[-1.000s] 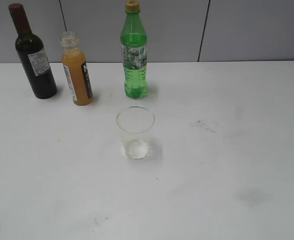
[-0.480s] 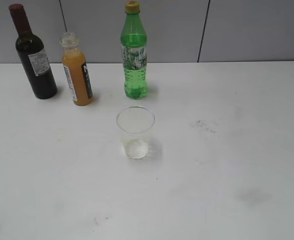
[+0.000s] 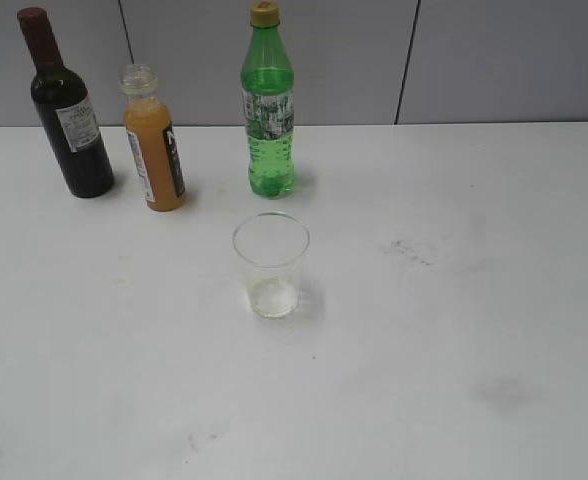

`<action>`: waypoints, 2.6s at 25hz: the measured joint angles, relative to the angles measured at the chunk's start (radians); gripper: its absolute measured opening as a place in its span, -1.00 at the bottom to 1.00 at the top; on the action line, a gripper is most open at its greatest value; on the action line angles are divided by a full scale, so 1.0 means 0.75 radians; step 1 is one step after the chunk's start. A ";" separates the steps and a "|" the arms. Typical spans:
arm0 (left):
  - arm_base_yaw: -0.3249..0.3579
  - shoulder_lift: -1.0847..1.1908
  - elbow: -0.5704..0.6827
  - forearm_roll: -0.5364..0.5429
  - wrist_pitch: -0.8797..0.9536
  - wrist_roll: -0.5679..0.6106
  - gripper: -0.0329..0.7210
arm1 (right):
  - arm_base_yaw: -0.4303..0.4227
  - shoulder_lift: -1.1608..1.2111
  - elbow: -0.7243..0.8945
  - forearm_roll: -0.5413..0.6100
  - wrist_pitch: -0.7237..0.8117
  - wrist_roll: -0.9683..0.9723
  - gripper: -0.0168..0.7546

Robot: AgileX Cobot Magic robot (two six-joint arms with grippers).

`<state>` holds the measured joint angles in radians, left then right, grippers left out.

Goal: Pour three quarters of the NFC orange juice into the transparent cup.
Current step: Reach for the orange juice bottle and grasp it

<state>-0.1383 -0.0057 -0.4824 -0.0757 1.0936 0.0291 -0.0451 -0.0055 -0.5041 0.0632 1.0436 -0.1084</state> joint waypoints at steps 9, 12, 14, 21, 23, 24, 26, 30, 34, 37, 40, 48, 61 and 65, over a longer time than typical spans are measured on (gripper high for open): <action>0.000 0.000 0.000 0.000 0.000 0.000 -0.28 | 0.000 0.000 0.000 0.002 0.000 0.000 0.37; 0.000 0.000 0.000 0.000 0.000 0.000 -0.28 | 0.000 0.000 0.000 0.002 0.000 0.000 0.37; 0.000 0.000 0.000 -0.001 0.000 0.000 -0.28 | 0.000 0.000 0.000 0.002 0.000 0.000 0.37; 0.000 0.000 0.000 -0.010 -0.001 0.000 -0.28 | 0.000 0.000 0.000 0.002 0.000 0.000 0.37; 0.000 0.000 0.000 -0.012 -0.001 0.000 -0.28 | 0.000 0.000 0.000 0.002 0.000 0.000 0.37; 0.000 0.000 0.000 -0.019 -0.001 0.000 -0.28 | 0.000 0.000 0.000 0.002 0.000 0.000 0.37; 0.000 0.000 0.000 -0.029 -0.002 0.000 -0.28 | 0.000 0.000 0.000 0.002 0.000 0.001 0.37; 0.000 0.000 0.000 -0.034 -0.004 0.000 -0.21 | 0.000 0.000 0.000 0.002 0.000 0.001 0.37; 0.000 0.000 0.000 -0.055 -0.008 0.000 0.46 | 0.000 0.000 0.000 0.002 0.000 0.001 0.37; 0.000 0.000 0.000 -0.063 -0.008 0.000 0.81 | 0.000 0.000 0.000 0.002 0.000 0.001 0.37; 0.000 0.000 0.000 -0.066 -0.009 0.000 0.88 | 0.000 0.000 0.000 0.002 0.000 0.001 0.37; 0.000 0.015 -0.004 -0.077 -0.051 0.000 0.86 | 0.000 0.000 0.000 0.002 0.000 0.001 0.37; 0.000 0.260 -0.006 -0.073 -0.065 0.001 0.77 | 0.000 0.000 0.000 0.002 0.000 0.001 0.37; 0.000 0.328 -0.016 -0.047 -0.208 0.074 0.74 | 0.000 0.000 0.000 0.002 0.000 0.001 0.37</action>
<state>-0.1383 0.2403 -0.4947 -0.1106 0.9376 0.0844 -0.0451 -0.0055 -0.5041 0.0650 1.0436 -0.1075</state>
